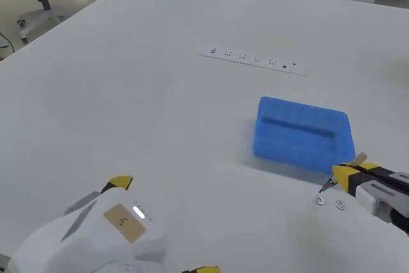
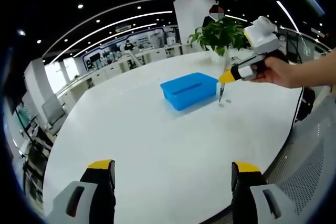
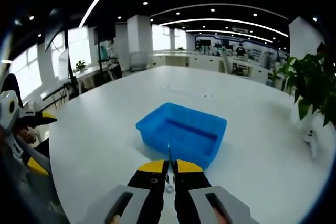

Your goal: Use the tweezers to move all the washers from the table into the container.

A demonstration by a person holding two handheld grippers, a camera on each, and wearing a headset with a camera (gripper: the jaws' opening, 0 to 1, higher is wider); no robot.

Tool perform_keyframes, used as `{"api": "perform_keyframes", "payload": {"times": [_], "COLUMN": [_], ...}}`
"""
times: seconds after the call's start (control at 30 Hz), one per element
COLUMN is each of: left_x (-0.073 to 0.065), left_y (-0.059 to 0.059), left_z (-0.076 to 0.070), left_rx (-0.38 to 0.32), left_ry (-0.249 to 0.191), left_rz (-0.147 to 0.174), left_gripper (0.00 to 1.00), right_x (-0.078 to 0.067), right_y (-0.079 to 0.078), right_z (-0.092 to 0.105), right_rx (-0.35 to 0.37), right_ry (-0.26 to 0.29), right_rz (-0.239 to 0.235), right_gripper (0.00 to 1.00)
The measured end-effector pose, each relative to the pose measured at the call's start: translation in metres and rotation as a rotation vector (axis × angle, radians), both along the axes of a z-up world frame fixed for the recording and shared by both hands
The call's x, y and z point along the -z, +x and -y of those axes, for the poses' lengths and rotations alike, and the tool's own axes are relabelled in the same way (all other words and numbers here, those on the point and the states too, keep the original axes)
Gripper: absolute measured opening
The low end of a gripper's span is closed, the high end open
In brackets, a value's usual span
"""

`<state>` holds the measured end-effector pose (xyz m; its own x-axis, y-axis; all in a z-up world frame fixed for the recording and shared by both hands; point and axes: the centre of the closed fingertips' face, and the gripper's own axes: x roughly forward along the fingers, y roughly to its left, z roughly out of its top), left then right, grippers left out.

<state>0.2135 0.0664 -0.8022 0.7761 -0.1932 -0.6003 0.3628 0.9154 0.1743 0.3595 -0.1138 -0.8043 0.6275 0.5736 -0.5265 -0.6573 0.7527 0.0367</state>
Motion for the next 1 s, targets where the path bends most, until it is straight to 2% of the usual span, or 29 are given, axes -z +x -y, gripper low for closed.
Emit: {"api": "perform_keyframes", "payload": {"times": [0.4,0.63,0.73,0.9,1.0], "left_x": [0.0004,0.0006,0.0006,0.0005,0.0003], "left_y": [0.0,0.0001,0.0,0.0,0.0001], "left_z": [-0.0001,0.0001,0.0004,0.0,-0.0002], "left_rx": [0.002,0.004,0.006,0.004,0.003], "left_ry": [0.004,0.004,0.005,0.004,0.004], "left_rz": [-0.002,-0.002,-0.002,-0.001,0.001], "left_gripper": [0.94,0.94,0.94,0.94,0.94], "right_x": [0.0098,0.0091,0.0091,0.0087,0.0038], "right_y": [-0.0002,-0.0007,-0.0003,-0.0005,-0.0014], "right_z": [0.0052,0.0045,0.0039,0.0032,0.0017], "right_rx": [0.006,0.004,-0.011,-0.018,-0.015], "right_ry": [-0.018,-0.017,-0.035,-0.045,-0.03], "right_rz": [-0.023,-0.007,-0.003,-0.016,-0.015], "right_gripper": [0.02,0.02,0.01,0.01,0.01]}}
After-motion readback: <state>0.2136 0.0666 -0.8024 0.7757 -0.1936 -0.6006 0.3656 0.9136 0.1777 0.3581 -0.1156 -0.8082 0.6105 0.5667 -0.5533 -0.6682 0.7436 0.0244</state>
